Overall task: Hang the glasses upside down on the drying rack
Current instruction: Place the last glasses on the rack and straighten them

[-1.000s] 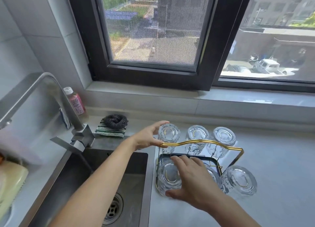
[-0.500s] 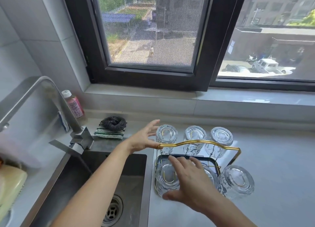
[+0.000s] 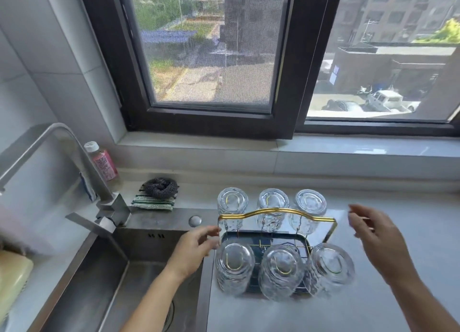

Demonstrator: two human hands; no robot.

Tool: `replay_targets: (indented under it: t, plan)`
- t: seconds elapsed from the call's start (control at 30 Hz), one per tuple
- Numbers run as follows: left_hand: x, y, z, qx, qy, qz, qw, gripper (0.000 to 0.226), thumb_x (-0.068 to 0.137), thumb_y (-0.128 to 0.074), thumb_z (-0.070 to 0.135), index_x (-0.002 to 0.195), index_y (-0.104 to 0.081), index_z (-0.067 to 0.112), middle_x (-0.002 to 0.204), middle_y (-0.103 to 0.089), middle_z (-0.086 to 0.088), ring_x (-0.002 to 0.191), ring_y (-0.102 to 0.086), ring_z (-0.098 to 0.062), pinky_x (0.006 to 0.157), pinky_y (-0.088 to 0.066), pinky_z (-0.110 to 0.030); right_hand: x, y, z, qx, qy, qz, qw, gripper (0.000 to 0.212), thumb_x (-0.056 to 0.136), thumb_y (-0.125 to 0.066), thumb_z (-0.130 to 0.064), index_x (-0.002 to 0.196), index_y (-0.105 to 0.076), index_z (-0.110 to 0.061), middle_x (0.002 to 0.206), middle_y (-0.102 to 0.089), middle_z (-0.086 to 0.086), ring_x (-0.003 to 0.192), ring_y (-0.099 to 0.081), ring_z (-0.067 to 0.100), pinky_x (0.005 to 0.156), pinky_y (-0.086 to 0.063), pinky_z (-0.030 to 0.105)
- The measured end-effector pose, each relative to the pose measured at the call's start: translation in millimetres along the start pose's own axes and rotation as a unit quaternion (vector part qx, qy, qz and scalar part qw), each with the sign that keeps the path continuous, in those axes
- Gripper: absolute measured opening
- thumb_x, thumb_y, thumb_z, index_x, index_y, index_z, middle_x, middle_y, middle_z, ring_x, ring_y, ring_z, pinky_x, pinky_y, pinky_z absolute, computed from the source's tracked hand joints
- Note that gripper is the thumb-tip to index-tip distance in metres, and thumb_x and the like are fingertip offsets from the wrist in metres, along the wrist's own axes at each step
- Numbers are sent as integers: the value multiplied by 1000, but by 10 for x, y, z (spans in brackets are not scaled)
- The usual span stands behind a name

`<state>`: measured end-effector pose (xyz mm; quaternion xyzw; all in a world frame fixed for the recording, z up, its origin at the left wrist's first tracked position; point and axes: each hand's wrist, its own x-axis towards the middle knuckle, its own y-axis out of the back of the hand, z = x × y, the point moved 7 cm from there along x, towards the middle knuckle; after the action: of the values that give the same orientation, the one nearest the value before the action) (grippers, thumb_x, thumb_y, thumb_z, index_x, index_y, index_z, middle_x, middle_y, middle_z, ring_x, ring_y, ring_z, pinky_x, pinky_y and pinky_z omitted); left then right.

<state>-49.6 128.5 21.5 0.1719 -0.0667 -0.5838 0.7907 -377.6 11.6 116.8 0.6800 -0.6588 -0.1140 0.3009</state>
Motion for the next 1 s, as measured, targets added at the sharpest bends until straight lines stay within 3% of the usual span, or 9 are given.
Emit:
replay_targets:
  t: [0.13,0.23,0.27,0.4,0.5,0.6,1.0]
  plan:
    - [-3,4,80,48,-21,38,998,22,86,-61,18,107,-65,23,96,-69,7,86,-63,2,72,-47,-6,2,-269,180,-45,-2,-113,993,20,82,-61,-3,102,-64,-4,91,-64,11,66,-61,6,61,-45,7]
    - [8,-1,143,89,-24,60,994,17,87,-59,18,101,-68,22,92,-70,3,81,-63,1,68,-47,-5,10,-312,137,-51,18,-94,994,17,82,-61,-3,98,-66,-3,82,-67,12,69,-64,24,68,-51,28]
    - [9,0,158,107,-23,69,992,16,87,-58,18,100,-68,21,90,-70,4,79,-62,4,67,-46,-5,16,-306,131,-50,25,-82,995,15,82,-60,-2,96,-66,-3,77,-67,12,67,-64,26,67,-51,27]
    - [0,-11,195,153,-21,92,984,18,88,-56,19,101,-69,19,90,-70,2,75,-58,6,66,-41,-3,33,-306,156,-51,47,-67,995,11,81,-61,-1,89,-68,-4,65,-65,10,52,-60,15,59,-42,11]
    - [-24,-15,227,165,-10,99,981,18,89,-55,20,99,-69,18,93,-72,-1,77,-61,-2,69,-46,-14,55,-314,214,-25,40,-79,996,10,81,-62,-1,87,-69,-6,63,-65,6,65,-62,7,58,-44,11]
    - [-36,-23,253,177,-9,101,979,18,89,-55,19,97,-70,14,93,-74,-6,87,-66,-17,78,-50,-31,67,-336,286,-16,27,-93,995,11,81,-62,-3,83,-70,-11,64,-67,8,61,-62,12,60,-45,17]
    - [-61,-30,238,184,6,120,975,21,89,-55,22,103,-69,15,100,-74,-7,96,-66,-21,83,-51,-35,78,-345,316,-10,42,-100,994,9,81,-63,-4,80,-69,-10,61,-65,2,67,-60,3,58,-44,16]
